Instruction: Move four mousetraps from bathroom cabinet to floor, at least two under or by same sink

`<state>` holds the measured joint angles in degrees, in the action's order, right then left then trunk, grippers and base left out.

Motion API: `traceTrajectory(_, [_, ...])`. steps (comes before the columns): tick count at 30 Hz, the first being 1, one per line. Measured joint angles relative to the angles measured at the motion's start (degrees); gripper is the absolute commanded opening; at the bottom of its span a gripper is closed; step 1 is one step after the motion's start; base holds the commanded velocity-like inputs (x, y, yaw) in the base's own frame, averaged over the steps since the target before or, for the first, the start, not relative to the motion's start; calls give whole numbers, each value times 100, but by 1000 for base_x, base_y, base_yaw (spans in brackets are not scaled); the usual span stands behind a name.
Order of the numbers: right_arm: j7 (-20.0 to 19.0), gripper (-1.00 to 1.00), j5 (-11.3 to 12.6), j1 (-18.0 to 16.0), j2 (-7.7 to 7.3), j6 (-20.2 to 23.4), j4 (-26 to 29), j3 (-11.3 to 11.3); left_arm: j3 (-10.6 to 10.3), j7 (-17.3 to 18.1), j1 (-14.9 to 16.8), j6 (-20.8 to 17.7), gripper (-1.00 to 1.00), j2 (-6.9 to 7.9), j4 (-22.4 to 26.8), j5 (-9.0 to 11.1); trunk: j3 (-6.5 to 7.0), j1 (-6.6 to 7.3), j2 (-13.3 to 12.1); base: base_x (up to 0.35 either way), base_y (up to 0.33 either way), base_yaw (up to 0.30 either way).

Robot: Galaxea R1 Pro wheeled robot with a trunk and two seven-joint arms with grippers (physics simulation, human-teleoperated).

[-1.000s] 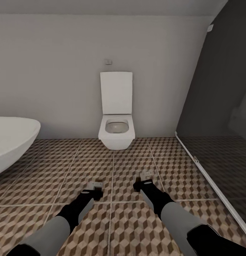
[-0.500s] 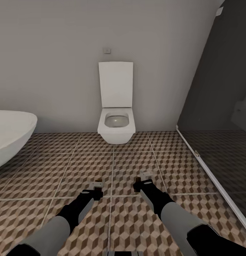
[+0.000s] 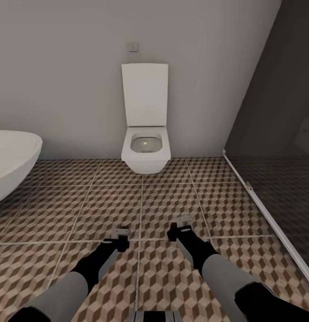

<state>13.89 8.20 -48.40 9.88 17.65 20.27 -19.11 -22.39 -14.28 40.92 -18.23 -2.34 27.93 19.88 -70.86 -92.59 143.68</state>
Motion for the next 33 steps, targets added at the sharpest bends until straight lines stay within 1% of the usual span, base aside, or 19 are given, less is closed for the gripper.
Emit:
traceTrajectory(8, [-1,-100,0,0,0,-9,0,0,0,0,0,6,-100,0,4,-4,-177,-21,11,0,0,0])
traceTrajectory(24, [-24,-100,-1,0,9,-38,-2,0,-2,0,0,8,-100,-1,0,-6,-178,-20,11,3,0,0])
traceTrajectory(29, [-27,-100,1,0,9,-212,-6,0,-5,3,0,8,-100,0,-6,-5,-178,-19,11,116,0,0])
traceTrajectory(33, [-24,-100,15,0,12,-251,-5,-15,-7,7,0,8,-100,0,-8,-5,-178,-18,11,201,0,0])
